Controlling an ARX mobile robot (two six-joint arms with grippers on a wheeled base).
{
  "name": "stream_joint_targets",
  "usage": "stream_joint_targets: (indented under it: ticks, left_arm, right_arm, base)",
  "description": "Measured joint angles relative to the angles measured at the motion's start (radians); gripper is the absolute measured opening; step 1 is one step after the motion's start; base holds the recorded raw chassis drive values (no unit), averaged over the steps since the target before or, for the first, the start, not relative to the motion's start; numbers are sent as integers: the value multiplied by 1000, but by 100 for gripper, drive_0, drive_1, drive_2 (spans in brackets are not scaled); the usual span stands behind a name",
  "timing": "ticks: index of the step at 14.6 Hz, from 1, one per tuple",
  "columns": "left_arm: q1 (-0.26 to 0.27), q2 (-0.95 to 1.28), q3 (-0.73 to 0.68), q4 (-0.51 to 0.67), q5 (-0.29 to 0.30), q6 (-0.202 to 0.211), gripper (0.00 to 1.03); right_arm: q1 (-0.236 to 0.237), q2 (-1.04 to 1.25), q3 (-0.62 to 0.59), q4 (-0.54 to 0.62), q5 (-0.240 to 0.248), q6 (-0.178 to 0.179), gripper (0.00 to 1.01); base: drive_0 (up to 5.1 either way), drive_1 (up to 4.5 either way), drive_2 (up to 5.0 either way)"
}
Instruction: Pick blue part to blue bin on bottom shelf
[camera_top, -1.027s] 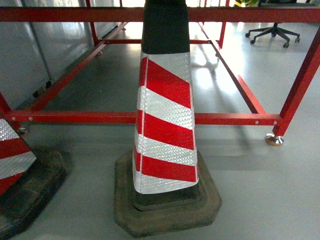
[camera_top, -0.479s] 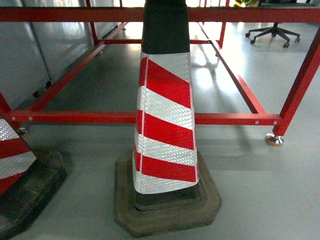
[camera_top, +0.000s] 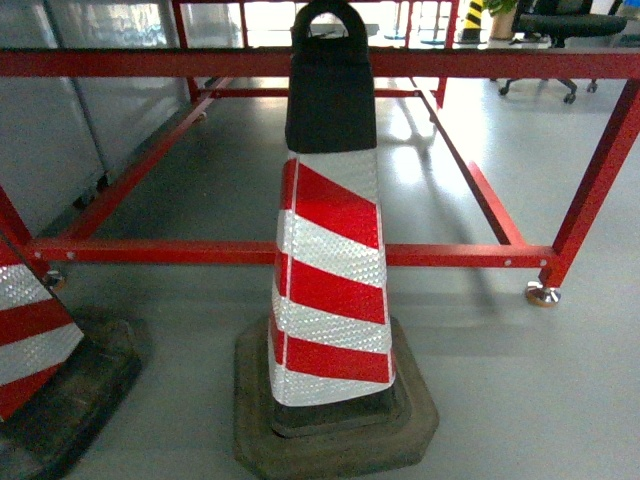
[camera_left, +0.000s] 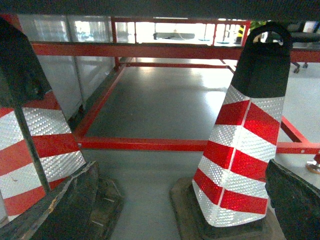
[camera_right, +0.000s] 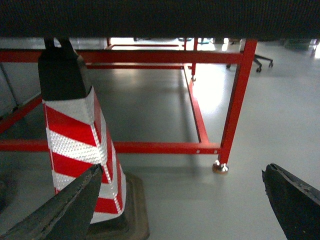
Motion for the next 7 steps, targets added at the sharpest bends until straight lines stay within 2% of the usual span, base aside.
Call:
stream_joint_targets:
  ticks: [7]
  left_arm:
    - [0,0,0,1,-2,8,98]
  right_arm:
    - [0,0,0,0,0,1,98]
  base:
    - [0,0,0]
